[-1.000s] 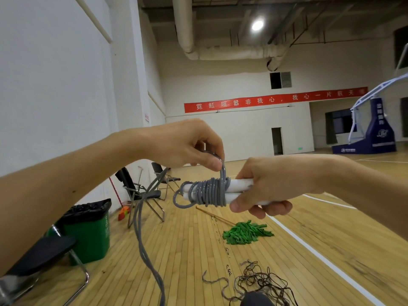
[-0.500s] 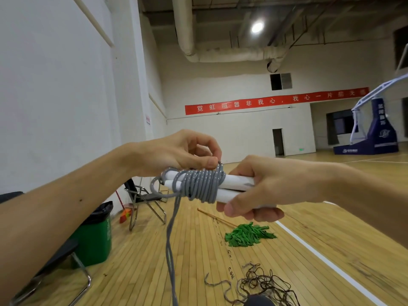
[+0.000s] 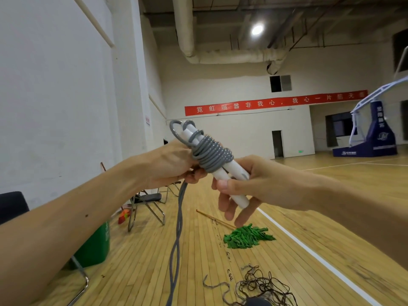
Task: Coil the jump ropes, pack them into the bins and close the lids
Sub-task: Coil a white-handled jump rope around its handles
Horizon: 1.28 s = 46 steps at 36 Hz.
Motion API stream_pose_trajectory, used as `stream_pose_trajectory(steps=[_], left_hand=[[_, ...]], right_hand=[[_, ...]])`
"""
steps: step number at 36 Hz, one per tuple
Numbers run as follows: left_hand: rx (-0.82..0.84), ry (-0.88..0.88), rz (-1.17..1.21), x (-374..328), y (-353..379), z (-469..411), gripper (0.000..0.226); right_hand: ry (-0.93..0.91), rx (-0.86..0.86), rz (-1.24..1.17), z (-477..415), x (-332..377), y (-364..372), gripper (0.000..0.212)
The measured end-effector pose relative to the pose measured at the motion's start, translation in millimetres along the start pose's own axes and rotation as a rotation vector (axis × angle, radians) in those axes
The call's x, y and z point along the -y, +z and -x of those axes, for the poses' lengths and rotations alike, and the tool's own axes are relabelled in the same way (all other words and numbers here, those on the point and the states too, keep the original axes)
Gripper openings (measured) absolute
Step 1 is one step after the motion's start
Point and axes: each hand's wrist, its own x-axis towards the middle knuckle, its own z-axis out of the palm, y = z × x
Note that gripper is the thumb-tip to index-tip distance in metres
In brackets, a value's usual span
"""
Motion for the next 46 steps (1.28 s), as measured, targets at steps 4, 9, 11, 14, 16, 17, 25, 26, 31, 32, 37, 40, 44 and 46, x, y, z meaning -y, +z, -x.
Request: stream_pose_trajectory(steps=[4,9,11,14,16,17,25,26,31,32,37,40,44,46], left_hand=[[-0.088,-0.024,-0.085,-14,10,13,0.03],[-0.039,-0.054,0.088,-40,38,27,0.031],[-0.049,-0.083,0.128,-42,45,28,0.032],[-0.063,-0.131,0.134,-41,50,28,0.029],[-0.022,-0.153,0.146,-38,51,31,0.034],[0.006,-0.168,0.157,-36,52,33,0.036],[0.063,-0.235,0.188,-17,61,39,0.033],[0.049,-0.235,0.112,-16,62,38,0.034],[0.011,-0.051,-0.542,-15,66,45,0.028],[0.029,-0.036,-0.661,-14,67,50,0.026],[0.127,-0.017,-0.992,-2,77,72,0.034],[0.16,0.016,-1.093,9,80,84,0.037],[0.231,0.068,-1.143,26,87,96,0.029],[0.25,0.11,-1.114,33,92,100,0.029]], right_hand=[[-0.041,-0.103,0.023,-1,-4,1,0.02],[-0.139,-0.242,0.015,-5,2,-2,0.03],[-0.148,-0.284,0.016,-6,1,-5,0.025],[-0.131,-0.313,0.057,-8,-3,-9,0.023],[-0.126,-0.343,0.068,-9,-7,-13,0.026],[-0.125,-0.363,0.054,-9,-9,-16,0.029],[-0.044,-0.52,0.009,-13,-37,-27,0.02],[-0.037,-0.526,-0.002,-13,-41,-25,0.02],[0.006,-0.529,-0.107,-8,-69,-4,0.025],[0.019,-0.525,-0.128,-7,-76,4,0.026],[0.11,-0.493,-0.209,0,-107,46,0.025],[0.159,-0.473,-0.241,4,-121,70,0.023],[0.257,-0.389,-0.269,13,-135,99,0.022],[0.309,-0.349,-0.252,20,-140,107,0.022]])
